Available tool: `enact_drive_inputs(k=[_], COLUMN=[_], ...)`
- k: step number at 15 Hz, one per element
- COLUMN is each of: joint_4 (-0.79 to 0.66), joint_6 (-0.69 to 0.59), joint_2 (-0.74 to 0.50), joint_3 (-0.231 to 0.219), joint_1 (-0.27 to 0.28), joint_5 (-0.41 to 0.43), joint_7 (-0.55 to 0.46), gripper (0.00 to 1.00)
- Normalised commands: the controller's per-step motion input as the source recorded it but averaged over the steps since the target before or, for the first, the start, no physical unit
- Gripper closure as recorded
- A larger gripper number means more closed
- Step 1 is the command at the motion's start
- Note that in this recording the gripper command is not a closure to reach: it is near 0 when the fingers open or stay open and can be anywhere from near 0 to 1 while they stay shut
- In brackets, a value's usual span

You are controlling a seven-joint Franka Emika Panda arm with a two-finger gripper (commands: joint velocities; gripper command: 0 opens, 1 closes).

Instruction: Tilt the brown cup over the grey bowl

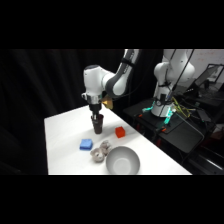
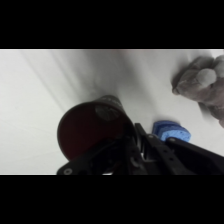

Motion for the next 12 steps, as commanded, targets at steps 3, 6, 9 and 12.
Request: enact_drive_inputs(k=[3,6,9,12], joint_4=[-0.03,-0.07,-0.03,0.04], joint_6=[-0.12,-0.34,-0.6,-0.6], joint_2=[-0.18,-0.45,-0.62,-0.61], joint_3=[-0.094,-0.093,-0.097,0.046], joint_1=[0.154,0.17,0.137,-0.029], joint_5=[-0.15,-0.227,-0.383,-0.265], joint_7=[0.19,0.21,0.37,0.15], gripper=[0.0,0.0,0.0,0.0])
